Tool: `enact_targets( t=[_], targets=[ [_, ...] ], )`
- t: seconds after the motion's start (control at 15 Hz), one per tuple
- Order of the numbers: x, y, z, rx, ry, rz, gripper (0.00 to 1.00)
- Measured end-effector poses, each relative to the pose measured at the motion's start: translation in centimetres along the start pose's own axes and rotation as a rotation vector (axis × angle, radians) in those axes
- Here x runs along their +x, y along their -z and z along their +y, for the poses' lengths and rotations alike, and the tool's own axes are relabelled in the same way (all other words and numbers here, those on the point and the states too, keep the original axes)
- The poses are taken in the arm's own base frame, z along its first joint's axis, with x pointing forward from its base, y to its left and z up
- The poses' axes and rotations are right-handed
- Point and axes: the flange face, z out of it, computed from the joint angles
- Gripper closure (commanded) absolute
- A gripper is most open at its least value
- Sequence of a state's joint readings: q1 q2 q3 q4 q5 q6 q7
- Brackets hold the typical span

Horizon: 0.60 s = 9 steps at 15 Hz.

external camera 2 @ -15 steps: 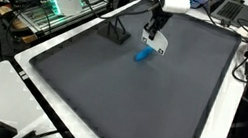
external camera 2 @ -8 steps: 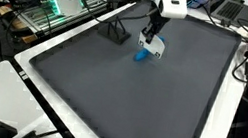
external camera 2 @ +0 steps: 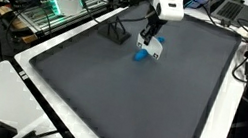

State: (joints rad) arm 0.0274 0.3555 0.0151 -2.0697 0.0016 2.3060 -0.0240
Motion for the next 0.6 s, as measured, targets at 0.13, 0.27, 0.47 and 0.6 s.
enact_targets(
  t=[0.13, 0.27, 0.47, 0.6],
  targets=[
    [-0.15, -0.32, -0.02, 0.0, 0.002, 0.005, 0.99],
    [-0.32, -0.63, -0.04, 0.0, 0.004, 0.01, 0.99],
    [-0.52, -0.97, -0.1, 0.0, 0.005, 0.017, 0.99],
    [-0.56, -0.99, -0.13, 0.001, 0.004, 0.018, 0.99]
  ],
)
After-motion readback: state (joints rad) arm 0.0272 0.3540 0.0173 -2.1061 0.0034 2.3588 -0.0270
